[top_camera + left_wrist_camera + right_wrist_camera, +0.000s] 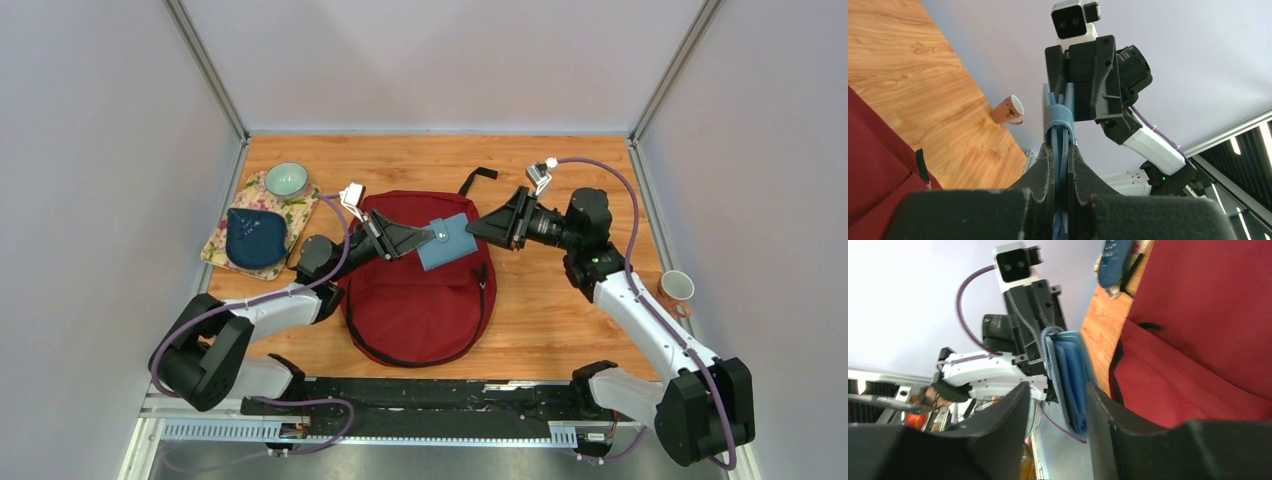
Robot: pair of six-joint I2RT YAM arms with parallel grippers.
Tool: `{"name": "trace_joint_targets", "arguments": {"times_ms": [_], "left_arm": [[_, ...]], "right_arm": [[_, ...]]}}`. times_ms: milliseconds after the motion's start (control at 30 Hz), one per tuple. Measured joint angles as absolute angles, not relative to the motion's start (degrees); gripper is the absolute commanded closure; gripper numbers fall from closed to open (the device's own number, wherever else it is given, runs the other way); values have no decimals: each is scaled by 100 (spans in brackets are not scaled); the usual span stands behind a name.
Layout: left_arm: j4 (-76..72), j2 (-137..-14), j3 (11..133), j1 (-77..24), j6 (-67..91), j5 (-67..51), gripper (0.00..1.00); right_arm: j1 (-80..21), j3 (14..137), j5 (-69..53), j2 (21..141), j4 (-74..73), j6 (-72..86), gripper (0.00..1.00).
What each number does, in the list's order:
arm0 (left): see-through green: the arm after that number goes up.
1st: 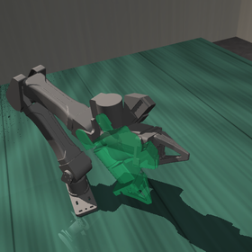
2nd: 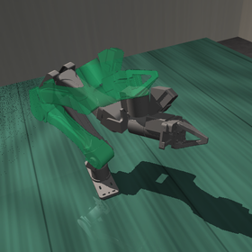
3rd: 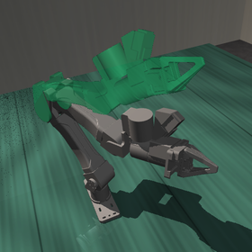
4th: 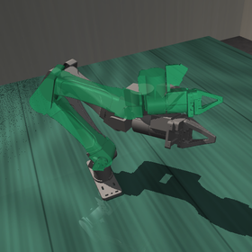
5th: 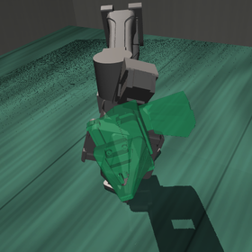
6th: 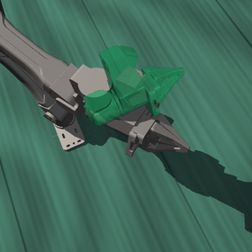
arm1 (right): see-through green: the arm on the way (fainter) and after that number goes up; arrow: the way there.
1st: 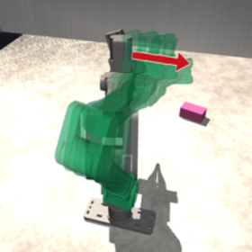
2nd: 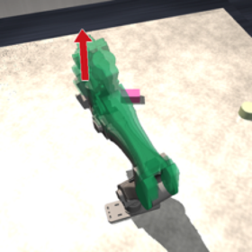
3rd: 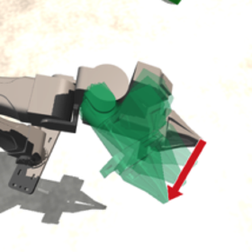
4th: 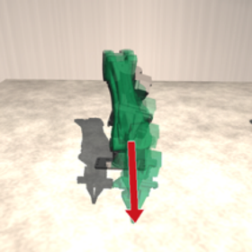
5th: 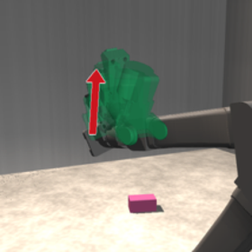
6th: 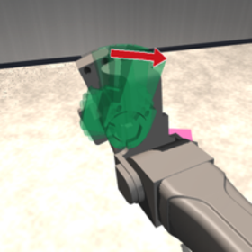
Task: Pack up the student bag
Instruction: Pick up the personal item from the center of the board.
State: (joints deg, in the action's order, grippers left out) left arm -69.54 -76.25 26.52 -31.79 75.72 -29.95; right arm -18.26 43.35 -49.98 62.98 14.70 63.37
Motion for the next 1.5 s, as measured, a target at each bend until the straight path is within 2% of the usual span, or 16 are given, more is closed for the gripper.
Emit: {"name": "trace_joint_targets", "arguments": {"times_ms": [67, 100, 200, 300, 533, 1000, 1100, 1133, 1233, 1367, 1400, 1467, 1500], "left_arm": [[-6812, -7529, 2609, -3173, 7518, -2982, 100], [-6733, -7443, 2550, -3164, 7487, -2954, 100], [-6545, -7168, 2394, -3131, 7384, -2871, 100], [-6309, -6851, 2294, -3118, 7231, -2707, 100], [-6014, -6488, 2169, -3109, 7076, -2480, 100], [-5924, -6506, 2167, -3109, 7175, -2491, 100], [-5948, -6523, 2167, -3109, 7207, -2495, 100], [-5959, -6536, 2167, -3109, 7220, -2495, 100], [-6003, -6578, 2165, -3109, 7286, -2497, 100], [-6088, -6659, 2156, -3109, 7367, -2504, 100], [-6125, -6692, 2152, -3109, 7382, -2504, 100], [-6163, -6740, 2139, -3105, 7422, -2517, 98], [-6169, -6761, 2137, -3103, 7437, -2526, 93]], "right_arm": [[-1826, 4397, -4840, 6265, 1081, 6064, 34], [-1826, 4453, -4678, 6222, 709, 5839, 32], [-1826, 4499, -4141, 5885, -272, 5214, 32], [-1826, 4327, -3972, 5443, -602, 4993, 31], [-2342, 3494, -3983, 4954, -399, 5205, 31], [-3188, 3481, -3612, 5815, 1302, 6012, 33], [-3245, 3474, -3498, 5994, 1682, 6182, 41], [-3260, 3470, -3468, 6047, 1802, 6226, 47], [-3286, 3459, -3365, 6145, 2064, 6357, 58], [-3288, 3448, -3286, 6204, 2270, 6482, 94], [-3288, 3433, -3284, 6211, 2333, 6523, 100], [-3288, 3387, -3275, 6211, 2436, 6569, 100], [-3288, 3367, -3256, 6211, 2445, 6595, 100]]}}
